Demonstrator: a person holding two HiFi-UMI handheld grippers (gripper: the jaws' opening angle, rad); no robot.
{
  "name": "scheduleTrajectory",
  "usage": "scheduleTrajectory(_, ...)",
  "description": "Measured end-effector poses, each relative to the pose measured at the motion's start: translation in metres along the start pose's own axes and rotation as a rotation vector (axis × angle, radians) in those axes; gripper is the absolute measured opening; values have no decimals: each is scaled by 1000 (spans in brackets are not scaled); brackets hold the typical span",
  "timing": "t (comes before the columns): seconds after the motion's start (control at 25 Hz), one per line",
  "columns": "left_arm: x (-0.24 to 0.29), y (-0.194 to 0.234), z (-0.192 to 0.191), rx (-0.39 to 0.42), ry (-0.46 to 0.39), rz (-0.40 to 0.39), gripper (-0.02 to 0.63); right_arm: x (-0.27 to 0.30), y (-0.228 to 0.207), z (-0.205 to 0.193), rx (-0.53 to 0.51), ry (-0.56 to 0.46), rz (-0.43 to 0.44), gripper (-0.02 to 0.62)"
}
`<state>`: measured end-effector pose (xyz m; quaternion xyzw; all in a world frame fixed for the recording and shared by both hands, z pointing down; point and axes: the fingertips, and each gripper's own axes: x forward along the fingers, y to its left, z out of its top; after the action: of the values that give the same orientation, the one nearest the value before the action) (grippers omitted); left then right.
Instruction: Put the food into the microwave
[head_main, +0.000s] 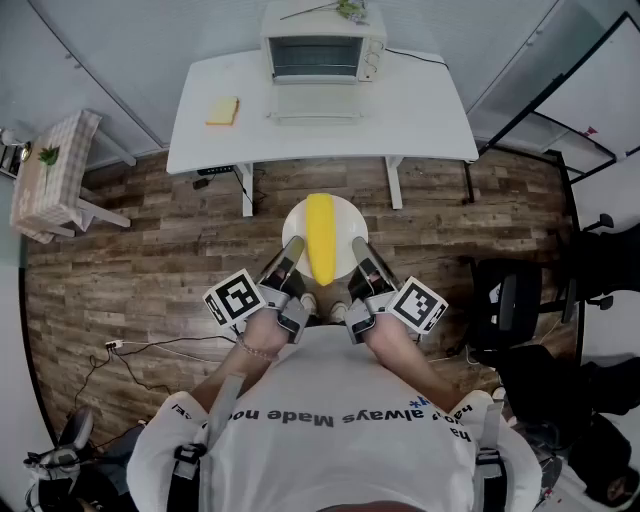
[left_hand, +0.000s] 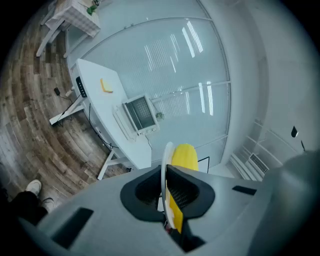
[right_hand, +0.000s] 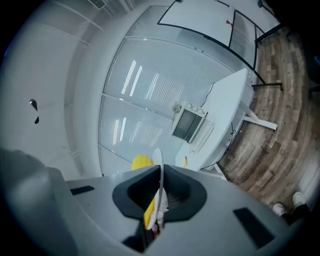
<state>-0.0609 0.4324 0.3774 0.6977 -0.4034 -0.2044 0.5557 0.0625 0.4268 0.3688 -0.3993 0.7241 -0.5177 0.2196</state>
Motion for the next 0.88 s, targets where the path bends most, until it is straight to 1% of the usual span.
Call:
scheduleTrajectory(0.32,-2,4,1,-6,1,-3,23,2,1,-4,5,-1,1,23)
scheduleTrajectory(0.48,-6,6,4,-8,1,-6,23,2,-1,-9,8,-5,-25,23)
scheduleTrajectory(0.68,-8,12,15,-11,8,-14,23,13,-1,-16,8,-17,-28,23)
scheduleTrajectory(0.88,-12,23,33,-18,18,-17,23,32,7,-24,-13,-29,-13,23)
